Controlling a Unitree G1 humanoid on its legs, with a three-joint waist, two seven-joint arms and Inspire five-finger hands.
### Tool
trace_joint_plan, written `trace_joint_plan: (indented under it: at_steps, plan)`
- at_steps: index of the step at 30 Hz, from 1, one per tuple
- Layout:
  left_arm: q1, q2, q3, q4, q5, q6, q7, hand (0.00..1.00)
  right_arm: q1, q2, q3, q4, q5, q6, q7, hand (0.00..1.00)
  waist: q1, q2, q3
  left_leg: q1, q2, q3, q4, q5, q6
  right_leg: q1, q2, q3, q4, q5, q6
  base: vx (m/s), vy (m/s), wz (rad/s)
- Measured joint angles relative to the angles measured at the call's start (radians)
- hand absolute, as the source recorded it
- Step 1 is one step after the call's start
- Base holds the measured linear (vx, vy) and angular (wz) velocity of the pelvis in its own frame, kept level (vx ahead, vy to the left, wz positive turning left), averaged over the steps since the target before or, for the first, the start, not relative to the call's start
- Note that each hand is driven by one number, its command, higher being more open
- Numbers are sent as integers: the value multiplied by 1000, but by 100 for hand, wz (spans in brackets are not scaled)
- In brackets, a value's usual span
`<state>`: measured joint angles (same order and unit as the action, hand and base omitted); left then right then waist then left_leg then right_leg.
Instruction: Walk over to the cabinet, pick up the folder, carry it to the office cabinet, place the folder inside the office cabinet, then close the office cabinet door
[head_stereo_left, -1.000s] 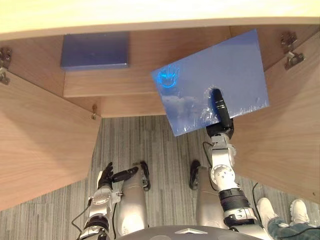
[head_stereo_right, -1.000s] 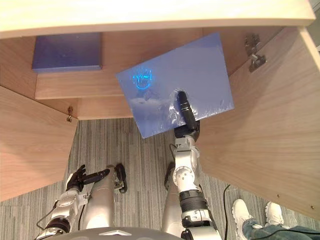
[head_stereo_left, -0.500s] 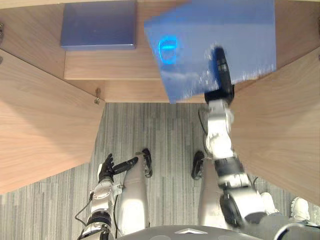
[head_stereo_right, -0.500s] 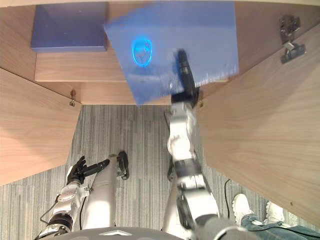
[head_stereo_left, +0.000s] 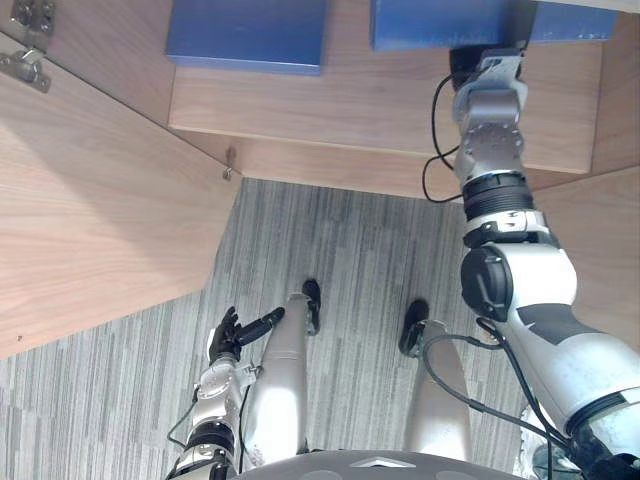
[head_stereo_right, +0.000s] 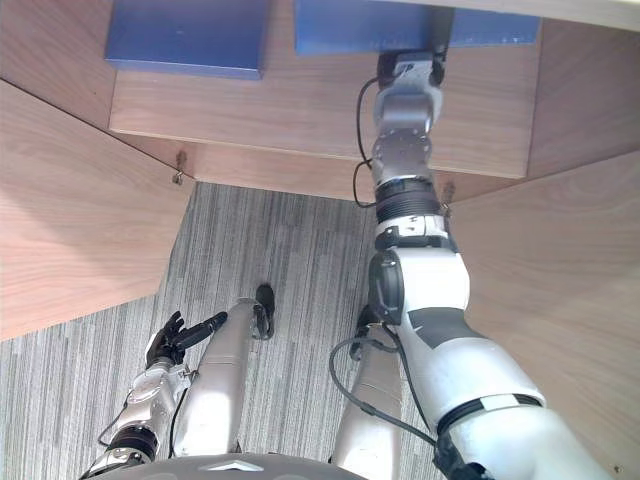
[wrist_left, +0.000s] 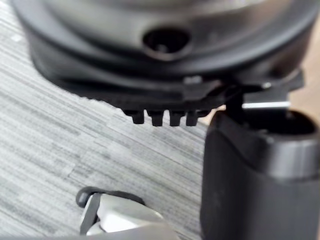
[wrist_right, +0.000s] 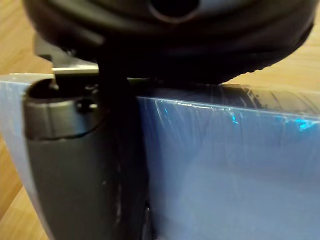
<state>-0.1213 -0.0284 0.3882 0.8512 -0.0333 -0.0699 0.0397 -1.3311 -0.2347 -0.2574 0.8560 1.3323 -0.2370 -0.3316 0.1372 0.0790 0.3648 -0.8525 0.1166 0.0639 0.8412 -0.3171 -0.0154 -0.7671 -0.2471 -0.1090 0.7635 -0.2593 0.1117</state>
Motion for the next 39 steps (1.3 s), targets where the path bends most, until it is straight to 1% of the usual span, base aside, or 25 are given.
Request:
trace_joint_plan:
  at_steps: [3, 5, 7, 9, 11, 13, 14, 18, 22, 28, 34, 39]
  plan:
    - [0, -5, 0, 0, -1, 0, 0, 100, -69, -41, -51, 8, 42, -24, -16, 0, 4, 6, 3, 0, -10, -16, -8, 9, 1, 9, -3, -5, 1, 0, 0, 32, -45, 26]
    - [0, -13, 0, -1, -1, 0, 0, 100, -108, -71, -70, 8, 58, -50, -38, 0, 3, 18, 7, 0, -19, -28, -13, 17, 0, 20, -12, -19, 3, -1, -1, 23, -36, 25]
    - [0, -17, 1, -1, -2, 1, 1, 100, -129, -111, -87, 8, 57, -71, -58, 0, 16, 20, 7, 0, -20, -32, -20, 18, -1, 20, -13, -24, 5, -2, -3, 25, -48, 11]
    - [1, -17, 2, 0, -4, 3, 2, 100, -138, -130, -90, 8, 57, -75, -83, 0, 22, 21, 7, 0, -21, -35, -24, 19, -2, 20, -13, -26, 5, -2, -4, 21, -43, 5]
    - [2, -20, 2, 0, -8, 7, 5, 100, -140, -147, -89, 8, 55, -66, -95, 0, 23, 25, 7, 0, -22, -37, -24, 19, -2, 20, -13, -27, 7, -3, -4, 22, -40, 4]
    - [5, -29, 2, 0, -10, 7, 6, 100, -147, -161, -88, 8, 52, -56, -101, 0, 23, 36, 9, 0, -26, -42, -24, 19, -2, 20, -15, -27, 17, -3, -5, 19, -29, 10]
    - [5, -34, 2, -1, -14, 7, 6, 100, -154, -166, -88, 11, 48, -56, -107, 100, 22, 42, 11, 0, -28, -46, -23, 19, -2, 20, -16, -26, 22, -3, -5, 14, -24, 11]
    - [11, -42, 1, 1, -42, 10, 6, 100, -182, -169, -84, 18, 48, -53, -113, 100, 21, 62, 20, 0, -31, -46, -25, 21, -3, 18, -18, -26, 23, -3, -5, 2, -17, 1]
    - [34, -34, 2, 4, -43, 30, 6, 100, -214, -201, -71, 56, 47, -33, -120, 100, 21, 62, 20, -16, -33, -47, -26, 33, -5, 3, -21, -28, 24, -4, -6, -16, -27, 2]
    - [53, -30, 13, 21, -43, 48, 8, 100, -231, -201, -66, 58, 47, -14, -120, 100, 21, 62, 20, -25, -32, -45, -23, 38, -6, -6, -21, -25, 25, -4, -6, -34, -35, -2]
    - [53, -31, 12, 23, -43, 48, 11, 100, -253, -190, -67, 65, 48, -16, -120, 100, 21, 62, 20, -58, -34, -43, -22, 54, -9, -34, -21, -21, 22, -4, -6, -64, -38, 0]
    - [53, -30, 8, 23, -43, 48, 13, 100, -253, -151, -69, 79, 56, -26, -119, 100, 21, 62, 20, -69, -35, -42, -32, 72, -12, -49, -22, -20, 22, -4, -6, -49, -56, 1]
